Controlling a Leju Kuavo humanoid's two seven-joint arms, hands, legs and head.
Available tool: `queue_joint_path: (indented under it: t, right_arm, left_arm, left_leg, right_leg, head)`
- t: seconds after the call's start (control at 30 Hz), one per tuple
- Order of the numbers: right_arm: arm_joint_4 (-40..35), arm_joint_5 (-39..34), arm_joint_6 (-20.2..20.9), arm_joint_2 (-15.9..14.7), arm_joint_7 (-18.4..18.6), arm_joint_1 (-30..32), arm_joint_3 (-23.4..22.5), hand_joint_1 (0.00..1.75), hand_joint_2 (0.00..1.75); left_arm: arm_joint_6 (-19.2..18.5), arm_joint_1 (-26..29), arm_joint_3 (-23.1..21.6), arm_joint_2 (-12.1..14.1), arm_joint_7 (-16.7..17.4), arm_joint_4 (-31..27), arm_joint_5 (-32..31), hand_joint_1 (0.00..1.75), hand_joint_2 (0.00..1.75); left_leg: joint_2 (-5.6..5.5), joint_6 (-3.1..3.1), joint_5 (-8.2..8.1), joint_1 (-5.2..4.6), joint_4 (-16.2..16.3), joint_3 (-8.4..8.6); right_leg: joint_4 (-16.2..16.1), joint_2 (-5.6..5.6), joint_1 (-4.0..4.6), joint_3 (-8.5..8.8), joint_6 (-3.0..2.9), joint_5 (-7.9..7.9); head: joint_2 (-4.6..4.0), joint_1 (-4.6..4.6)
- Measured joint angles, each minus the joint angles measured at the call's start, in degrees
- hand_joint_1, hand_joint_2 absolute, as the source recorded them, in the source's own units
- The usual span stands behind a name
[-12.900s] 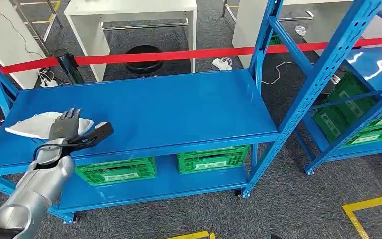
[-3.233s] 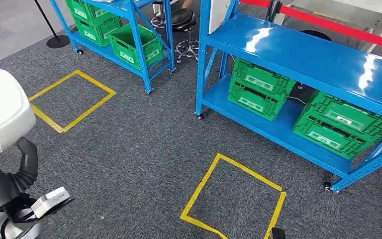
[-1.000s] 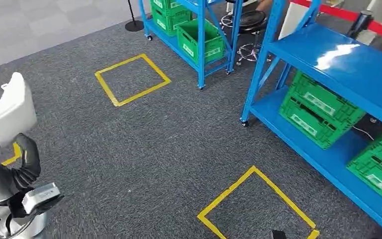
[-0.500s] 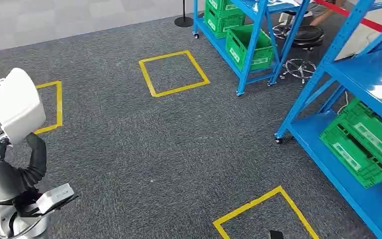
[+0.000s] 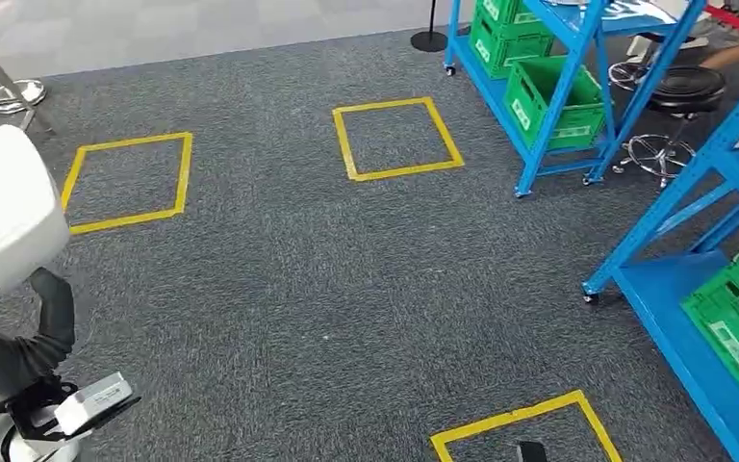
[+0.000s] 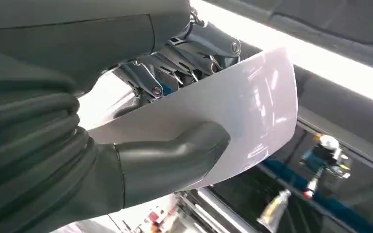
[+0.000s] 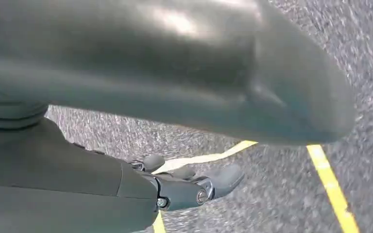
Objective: Take the parts from the cabinet and place them on the table.
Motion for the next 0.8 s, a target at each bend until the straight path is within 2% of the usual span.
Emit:
queue_joint_path:
  t: [0.03, 0.07, 0.1, 0.17, 0.2, 0.23, 0.27, 0.3, 0.33, 0.37, 0.4, 0.43, 0.47, 0.5, 0.53, 0.57, 0.6, 0.63, 0.67, 0.7, 0.73, 0.77, 0.8]
  right_arm:
    - [0.0, 0.0, 0.1, 0.0, 0.0, -0.1, 0.1, 0.0, 0.0]
    - [0.0, 0.1, 0.1, 0.0, 0.0, -0.1, 0.3, 0.0, 0.0]
    - [0.0, 0.1, 0.1, 0.0, 0.0, -0.2, 0.3, 0.0, 0.0]
    - [0.0, 0.2, 0.1, 0.1, 0.0, -0.5, 0.4, 0.0, 0.0]
    - [0.0, 0.2, 0.1, 0.2, -0.1, -0.7, 0.5, 0.0, 0.0]
    - [0.0, 0.2, 0.1, 0.2, -0.1, -0.9, 0.5, 0.0, 0.0]
    - [0.0, 0.2, 0.1, 0.2, -0.2, -1.0, 0.5, 0.0, 0.0]
    - [0.0, 0.2, 0.1, 0.2, -0.2, -0.9, 0.5, 0.0, 0.0]
    - [0.0, 0.2, 0.1, 0.2, -0.1, -0.7, 0.5, 0.0, 0.0]
    - [0.0, 0.2, 0.1, 0.2, -0.1, -0.5, 0.5, 0.0, 0.0]
    - [0.0, 0.2, 0.1, 0.2, -0.1, -0.4, 0.5, 0.0, 0.0]
    - [0.0, 0.2, 0.1, 0.2, -0.1, -0.3, 0.5, 0.0, 0.0]
    - [0.0, 0.2, 0.0, 0.2, -0.1, -0.3, 0.5, 0.0, 0.0]
    - [0.0, 0.2, -0.1, 0.2, -0.1, -0.3, 0.5, 0.0, 0.0]
    - [0.0, 0.1, -0.1, 0.1, -0.1, -0.3, 0.5, 0.0, 0.0]
    - [0.0, 0.2, -0.1, 0.0, 0.0, -0.2, 0.5, 0.0, 0.0]
    - [0.0, 0.1, -0.1, 0.0, 0.0, -0.2, 0.5, 0.0, 0.0]
    - [0.0, 0.1, -0.1, 0.0, 0.1, -0.2, 0.5, 0.0, 0.0]
    - [0.0, 0.0, -0.1, 0.0, 0.2, -0.2, 0.5, 0.0, 0.0]
    - [0.0, 0.0, -0.1, 0.1, 0.2, -0.1, 0.5, 0.0, 0.0]
    - [0.0, 0.0, -0.1, 0.1, 0.2, -0.2, 0.5, 0.0, 0.0]
    - [0.0, 0.0, -0.2, 0.1, 0.1, -0.2, 0.5, 0.0, 0.0]
    - [0.0, 0.0, -0.2, 0.1, 0.2, -0.1, 0.5, 0.0, 0.0]
  left_arm:
    - [0.0, 0.0, 0.0, 0.1, 0.0, -0.1, 0.0, 1.75, 1.75]
    - [0.0, 0.0, 0.0, 0.1, 0.0, -0.1, 0.0, 1.75, 1.75]
    - [0.0, 0.1, 0.0, 0.1, 0.0, -0.2, 0.0, 1.75, 1.75]
    - [0.0, 0.2, 0.0, 0.4, 0.0, -0.3, 0.1, 1.75, 1.75]
    - [0.0, 0.2, 0.0, 0.5, 0.0, -0.4, 0.4, 1.75, 1.75]
    - [0.0, 0.2, 0.0, 0.5, 0.0, -0.6, 0.5, 1.75, 1.75]
    - [0.0, 0.1, 0.0, 0.6, 0.0, -0.7, 0.6, 1.75, 1.75]
    - [0.0, 0.1, -0.1, 0.5, 0.1, -0.6, 0.7, 1.75, 1.75]
    - [0.0, 0.2, -0.3, 0.5, 0.1, -0.5, 0.7, 1.75, 1.75]
    - [0.0, 0.2, -0.3, 0.5, 0.1, -0.3, 0.7, 1.75, 1.75]
    - [0.0, 0.2, -0.3, 0.5, 0.1, -0.2, 0.7, 1.75, 1.75]
    - [0.0, 0.2, -0.3, 0.5, 0.0, 0.0, 1.0, 1.75, 1.75]
    - [0.0, 0.2, -0.3, 0.5, 0.0, 0.2, 1.3, 1.75, 1.75]
    - [0.0, 0.2, -0.3, 0.5, 0.1, 0.4, 1.3, 1.75, 1.75]
    - [0.0, 0.2, -0.3, 0.5, 0.1, 0.5, 1.3, 1.75, 1.75]
    - [0.0, 0.2, -0.3, 0.5, 0.0, 0.6, 1.3, 1.75, 1.75]
    - [0.0, 0.1, -0.3, 0.5, 0.1, 0.7, 1.1, 1.75, 1.75]
    - [0.0, 0.1, -0.3, 0.5, 0.1, 0.9, 1.0, 1.75, 1.75]
    - [0.0, 0.1, -0.3, 0.5, 0.1, 1.0, 0.9, 1.75, 1.75]
    - [0.0, 0.1, -0.3, 0.5, 0.1, 1.1, 0.4, 1.75, 1.75]
    - [0.0, 0.1, -0.3, 0.6, 0.1, 1.2, 0.1, 1.75, 1.75]
    - [0.0, -0.3, -0.3, 0.5, 0.1, 1.3, -0.1, 1.75, 1.75]
    - [0.0, -0.7, -0.3, 0.5, 0.1, 1.6, -0.1, 1.75, 1.75]
  left_leg:
    - [3.05, 0.41, 0.76, -0.14, -5.1, 2.7]
    - [3.54, 0.98, 0.9, -0.37, -5.1, 2.99]
    - [2.4, 1.46, 1.01, -0.45, -5.0, 2.85]
    - [1.12, 2.06, 1.06, -0.76, -5.1, 2.31]
    - [0.26, 2.64, 1.4, -0.35, -5.6, 2.83]
    - [-0.35, 2.92, 1.62, -0.14, -5.8, 2.87]
    - [-0.92, 3.28, 1.79, -0.03, -5.8, 2.78]
    - [-1.63, 3.44, 1.82, -0.02, -5.8, 2.66]
    - [-2.46, 3.57, 1.87, -0.1, -5.8, 2.54]
    - [-3.44, 3.64, 1.89, -0.17, -5.7, 2.38]
    - [-4.4, 3.66, 1.93, -0.19, -5.6, 2.3]
    - [-5.4, 3.62, 1.95, -0.18, -5.5, 2.31]
    - [-6.34, 3.53, 2.0, -0.18, -5.5, 2.35]
    - [-7.2, 3.43, 2.02, -0.16, -5.4, 2.38]
    - [-7.84, 3.26, 2.08, -0.09, -5.3, 2.36]
    - [-8.42, 2.78, 2.13, -0.35, -5.3, 2.12]
    - [-9.3, 2.34, 2.29, -0.22, -5.3, 1.87]
    - [-9.69, 1.97, 2.48, -0.04, -5.5, 1.76]
    - [-10.36, 1.51, 2.73, 0.1, -5.9, 1.76]
    - [-11.05, 1.04, 2.92, -0.05, -6.0, 1.35]
    - [-9.51, 1.13, 2.57, 0.03, -5.5, 1.25]
    - [-5.66, 1.08, 0.89, -0.39, -3.2, 0.1]
    - [-3.65, 0.87, -1.29, -0.38, 0.5, -1.64]
  right_leg:
    - [0.2, -0.7, 0.22, 0.21, 0.35, -0.22]
    - [0.2, -1.17, 0.53, 0.32, 0.76, -0.51]
    - [0.2, -1.49, 0.48, 0.51, 1.06, -0.52]
    - [-0.2, -2.85, 0.37, 0.98, 1.68, -0.46]
    - [-0.1, -3.11, 0.25, 1.15, 2.21, -0.78]
    - [0.9, 0.59, -0.11, 0.98, 2.65, -1.5]
    - [3.6, 3.53, -0.2, -0.39, 2.74, -3.43]
    - [7.9, 4.82, -0.19, -2.45, 2.82, -5.75]
    - [12.5, 5.19, -0.17, -4.73, 2.85, -7.65]
    - [16.6, 5.29, -0.09, -7.0, 2.82, -8.89]
    - [18.0, 5.36, -0.05, -7.94, 2.7, -8.55]
    - [16.5, 5.49, -0.05, -7.42, 2.52, -6.79]
    - [12.4, 5.71, -0.06, -5.65, 2.29, -4.1]
    - [7.1, 6.41, -0.08, -3.26, 2.03, -1.37]
    - [2.1, 8.39, -0.13, -0.94, 1.78, 0.69]
    - [0.5, 10.42, -0.02, -0.36, 1.84, -0.24]
    - [0.3, 9.68, -0.01, -0.42, 1.75, 0.14]
    - [0.3, 9.07, 0.22, -0.41, 1.61, 0.16]
    - [0.3, 8.48, 0.36, -0.35, 1.27, 0.25]
    - [-0.2, 7.74, 0.02, -0.21, 0.77, 0.58]
    - [-0.7, 6.77, -0.21, -0.1, 0.37, 0.95]
    - [-0.8, 6.19, -0.13, -0.11, -0.15, 0.98]
    - [-0.8, 5.4, 0.0, -0.14, -0.32, 0.94]
  head:
    - [0.0, 0.0]
    - [0.0, 0.09]
    - [0.0, 0.24]
    - [0.0, 0.2]
    - [0.0, 0.13]
    - [0.0, 0.44]
    - [0.0, 0.48]
    - [0.0, 0.68]
    - [0.0, 0.68]
    - [0.0, 0.66]
    - [0.0, 0.72]
    - [0.0, 0.72]
    - [0.0, 0.77]
    - [0.0, 0.77]
    - [0.0, 0.76]
    - [0.0, 0.72]
    - [0.0, 0.72]
    - [0.0, 0.72]
    - [0.0, 0.72]
    - [0.0, 0.68]
    - [0.0, 0.72]
    - [0.0, 0.39]
    - [0.0, 0.17]
